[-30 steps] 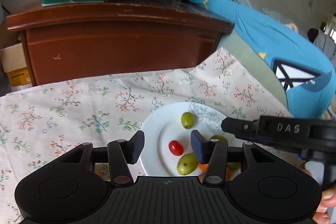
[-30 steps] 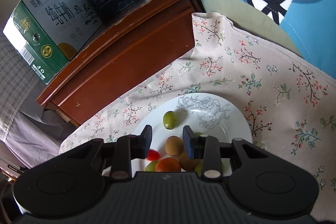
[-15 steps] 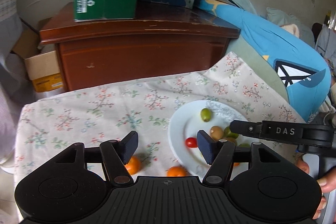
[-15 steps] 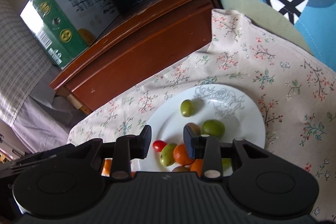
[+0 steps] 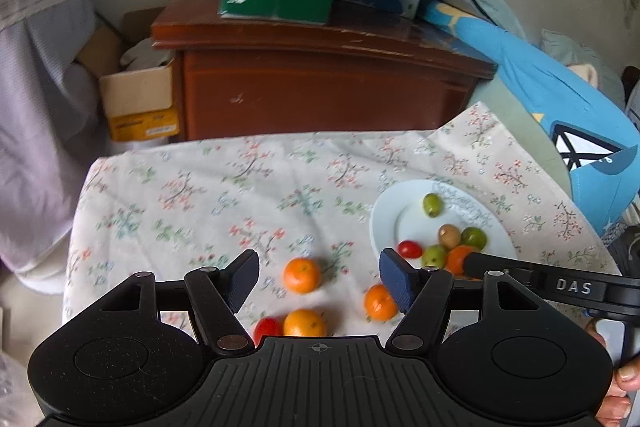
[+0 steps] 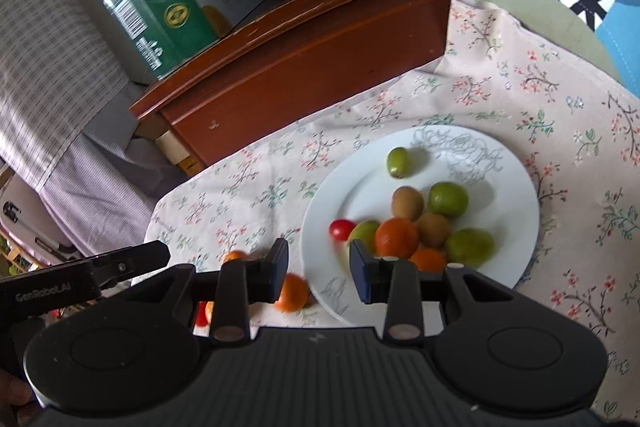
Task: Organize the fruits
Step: 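Withdraw both open grippers from the plate toward the remaining fruits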
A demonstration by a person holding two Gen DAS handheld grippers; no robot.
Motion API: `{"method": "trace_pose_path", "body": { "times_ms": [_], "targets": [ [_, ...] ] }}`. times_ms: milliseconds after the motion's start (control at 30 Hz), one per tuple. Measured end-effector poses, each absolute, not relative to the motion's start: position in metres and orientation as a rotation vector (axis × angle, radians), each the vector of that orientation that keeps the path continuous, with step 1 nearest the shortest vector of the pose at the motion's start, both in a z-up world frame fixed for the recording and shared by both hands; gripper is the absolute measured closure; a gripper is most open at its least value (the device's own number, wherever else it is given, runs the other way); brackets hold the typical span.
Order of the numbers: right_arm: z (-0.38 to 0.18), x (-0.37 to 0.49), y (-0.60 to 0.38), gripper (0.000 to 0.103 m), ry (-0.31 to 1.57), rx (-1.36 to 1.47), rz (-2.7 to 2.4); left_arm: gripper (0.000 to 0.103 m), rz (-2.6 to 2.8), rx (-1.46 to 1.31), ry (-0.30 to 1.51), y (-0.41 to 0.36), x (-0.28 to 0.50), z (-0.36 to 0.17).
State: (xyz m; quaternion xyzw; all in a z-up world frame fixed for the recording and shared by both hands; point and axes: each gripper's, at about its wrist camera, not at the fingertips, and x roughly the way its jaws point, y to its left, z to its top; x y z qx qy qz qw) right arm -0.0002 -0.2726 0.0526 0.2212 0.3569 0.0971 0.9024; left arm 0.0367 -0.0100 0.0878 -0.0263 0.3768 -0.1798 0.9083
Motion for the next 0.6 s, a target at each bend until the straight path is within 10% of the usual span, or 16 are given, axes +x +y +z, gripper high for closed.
{"method": "trace_pose_path", "body": {
  "times_ms": [600],
  "targets": [
    [0.053,-0.015,-0.23,0.068,0.775,0.381,0.295,0.029,-0.254,-0.063,0.818,0.028,0.026,0.078]
  ]
}}
